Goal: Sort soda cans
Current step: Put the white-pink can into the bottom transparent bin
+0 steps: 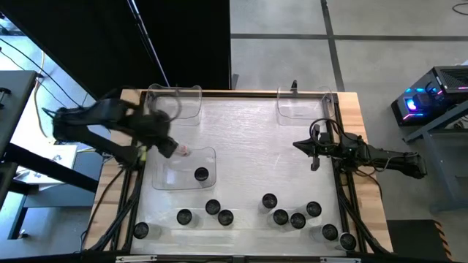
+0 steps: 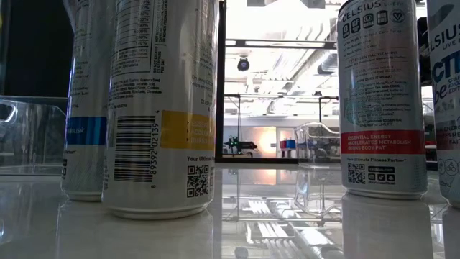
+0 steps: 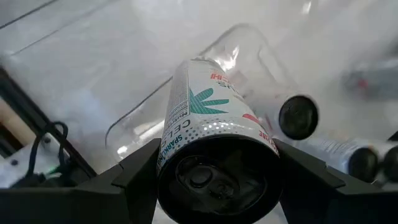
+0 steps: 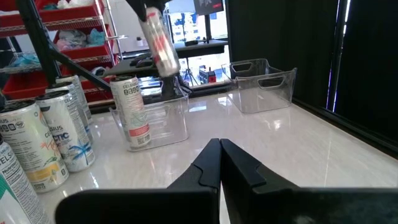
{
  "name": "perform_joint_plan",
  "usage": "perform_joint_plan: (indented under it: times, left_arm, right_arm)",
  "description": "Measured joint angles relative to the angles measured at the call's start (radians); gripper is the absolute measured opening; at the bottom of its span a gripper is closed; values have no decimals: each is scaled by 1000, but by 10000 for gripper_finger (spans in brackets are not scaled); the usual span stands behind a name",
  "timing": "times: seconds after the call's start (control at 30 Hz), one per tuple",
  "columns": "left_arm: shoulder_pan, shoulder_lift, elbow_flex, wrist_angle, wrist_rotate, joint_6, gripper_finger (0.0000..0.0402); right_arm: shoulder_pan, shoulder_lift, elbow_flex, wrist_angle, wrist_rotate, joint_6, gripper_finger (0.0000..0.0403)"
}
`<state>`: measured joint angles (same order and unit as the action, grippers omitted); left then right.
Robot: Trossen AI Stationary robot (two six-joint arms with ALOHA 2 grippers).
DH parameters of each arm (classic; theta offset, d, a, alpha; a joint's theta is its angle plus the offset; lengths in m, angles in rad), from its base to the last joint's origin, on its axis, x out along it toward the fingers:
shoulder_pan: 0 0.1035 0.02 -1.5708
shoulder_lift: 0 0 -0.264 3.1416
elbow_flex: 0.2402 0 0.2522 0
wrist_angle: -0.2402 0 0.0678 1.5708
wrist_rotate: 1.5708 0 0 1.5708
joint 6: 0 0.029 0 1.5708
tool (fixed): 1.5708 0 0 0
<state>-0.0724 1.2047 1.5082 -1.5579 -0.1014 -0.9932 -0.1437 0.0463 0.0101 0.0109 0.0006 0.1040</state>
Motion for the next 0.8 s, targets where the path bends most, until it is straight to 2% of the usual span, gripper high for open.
perform_joint_plan:
  times: [0.2, 0.37, 0.8]
  left_arm:
    - [110, 146, 0, 5, 112, 332, 243]
    - [163, 234, 0, 18, 134, 500, 243]
    - [227, 379, 0, 156, 219, 636, 255]
  right_arm:
    - [0, 0, 0, 0, 0, 0, 0]
    - [0, 0, 0, 0, 0, 0, 0]
    - [0, 0, 0, 0, 0, 0, 0]
